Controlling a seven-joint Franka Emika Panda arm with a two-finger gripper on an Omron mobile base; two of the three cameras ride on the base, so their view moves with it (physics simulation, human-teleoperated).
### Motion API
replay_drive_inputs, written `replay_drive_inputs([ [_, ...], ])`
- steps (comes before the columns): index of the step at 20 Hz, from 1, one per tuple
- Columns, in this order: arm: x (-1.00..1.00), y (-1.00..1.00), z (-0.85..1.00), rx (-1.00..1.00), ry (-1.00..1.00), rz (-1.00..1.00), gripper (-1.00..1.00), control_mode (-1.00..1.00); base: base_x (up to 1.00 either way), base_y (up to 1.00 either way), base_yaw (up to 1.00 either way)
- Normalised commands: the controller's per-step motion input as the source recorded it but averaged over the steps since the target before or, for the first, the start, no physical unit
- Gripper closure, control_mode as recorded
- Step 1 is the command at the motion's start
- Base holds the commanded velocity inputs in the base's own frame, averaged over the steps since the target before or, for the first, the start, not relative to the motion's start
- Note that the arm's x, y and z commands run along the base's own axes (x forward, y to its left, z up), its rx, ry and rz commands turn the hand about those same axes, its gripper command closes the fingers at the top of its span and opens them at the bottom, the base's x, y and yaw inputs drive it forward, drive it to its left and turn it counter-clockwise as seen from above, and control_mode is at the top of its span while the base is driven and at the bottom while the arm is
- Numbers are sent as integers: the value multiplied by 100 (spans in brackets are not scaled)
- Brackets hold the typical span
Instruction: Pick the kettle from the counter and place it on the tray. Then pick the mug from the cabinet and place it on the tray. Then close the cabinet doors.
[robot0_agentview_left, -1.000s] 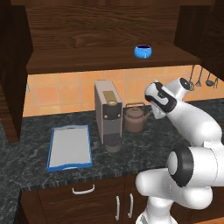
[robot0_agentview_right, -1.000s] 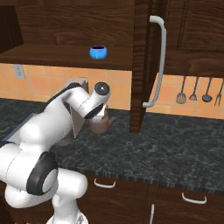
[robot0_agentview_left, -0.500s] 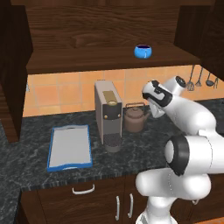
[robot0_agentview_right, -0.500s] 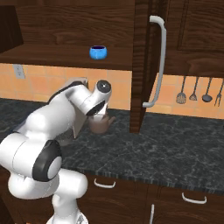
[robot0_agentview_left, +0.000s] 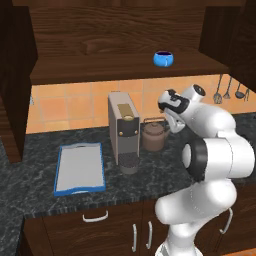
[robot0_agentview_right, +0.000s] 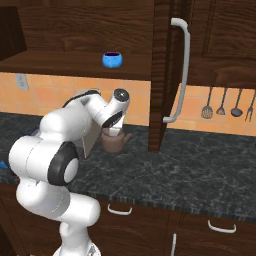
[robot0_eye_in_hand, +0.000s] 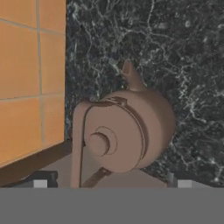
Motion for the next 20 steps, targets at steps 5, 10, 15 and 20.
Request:
replay_drive_inputs([
  [5, 35, 0, -17, 0, 6, 0, -100, -100, 0, 0, 0],
  [10, 23, 0, -19, 0, 5, 0, -100, -100, 0, 0, 0],
  [15, 26, 0, -10, 3, 3, 0, -100, -100, 0, 0, 0],
  [20, 26, 0, -16, 0, 5, 0, -100, -100, 0, 0, 0],
])
